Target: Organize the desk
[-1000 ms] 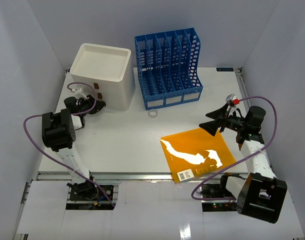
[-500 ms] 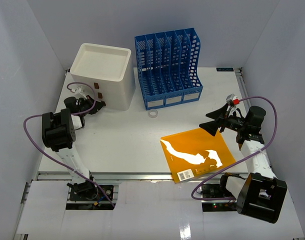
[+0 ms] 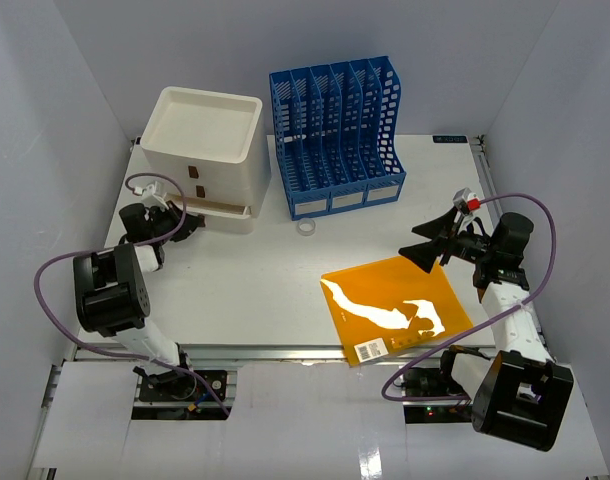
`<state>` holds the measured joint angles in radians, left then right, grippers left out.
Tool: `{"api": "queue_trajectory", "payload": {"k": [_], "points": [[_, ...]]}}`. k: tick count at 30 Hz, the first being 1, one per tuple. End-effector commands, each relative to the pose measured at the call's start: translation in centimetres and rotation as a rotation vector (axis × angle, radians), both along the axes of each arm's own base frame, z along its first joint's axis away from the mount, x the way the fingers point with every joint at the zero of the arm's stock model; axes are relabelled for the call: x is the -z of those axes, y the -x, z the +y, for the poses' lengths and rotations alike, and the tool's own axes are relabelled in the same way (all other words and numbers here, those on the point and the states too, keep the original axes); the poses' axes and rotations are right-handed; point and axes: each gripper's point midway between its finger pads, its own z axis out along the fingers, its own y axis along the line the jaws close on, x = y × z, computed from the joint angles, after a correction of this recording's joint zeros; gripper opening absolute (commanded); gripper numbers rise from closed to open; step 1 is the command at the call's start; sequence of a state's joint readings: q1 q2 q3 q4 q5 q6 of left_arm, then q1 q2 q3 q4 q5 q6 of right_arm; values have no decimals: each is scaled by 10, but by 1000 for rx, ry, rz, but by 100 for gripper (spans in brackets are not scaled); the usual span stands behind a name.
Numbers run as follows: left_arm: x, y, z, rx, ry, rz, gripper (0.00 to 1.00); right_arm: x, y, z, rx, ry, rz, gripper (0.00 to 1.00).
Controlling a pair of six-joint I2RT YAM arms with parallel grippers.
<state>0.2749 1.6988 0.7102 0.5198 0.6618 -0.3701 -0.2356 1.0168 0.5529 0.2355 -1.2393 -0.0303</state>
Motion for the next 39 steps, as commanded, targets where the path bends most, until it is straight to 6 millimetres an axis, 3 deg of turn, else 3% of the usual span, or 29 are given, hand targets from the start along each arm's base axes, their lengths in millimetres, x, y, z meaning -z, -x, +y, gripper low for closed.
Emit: {"api": "queue_trajectory", "payload": {"k": [1,10,17,19,24,25,27,30,32,35,36,39], "points": [[-18,27,-3,18,-23,-4,0,-15,4,1,-18,7,-61,90],[-15,61,-7,-11,-23,53,0,-18,7,2,-20,9,-69,90],[-21,72,2,-46,-27,61,0,-14,6,3,-15,7,-47,90],[-23,74,3,-58,-14,69,4,-11,5,7,-17,14,-43,90],[-35,79,2,-83,16,66,55,-3,-3,32,-45,113,-48,90],[-36,80,2,-93,24,66,72,1,-4,40,-50,148,-40,90],[-43,83,0,-99,42,59,85,16,-7,59,-53,245,8,90],[-60,90,-4,-95,46,10,96,37,-18,78,-49,378,35,90],[-73,95,-6,-94,40,-26,98,50,-29,87,-26,469,63,90],[-92,105,-11,-90,41,-69,98,52,-32,126,-100,534,24,90],[-100,109,-12,-96,42,-90,98,58,-29,141,-164,566,-15,90],[-100,121,-11,-139,54,-37,98,67,-11,170,-440,626,-201,90]]}}
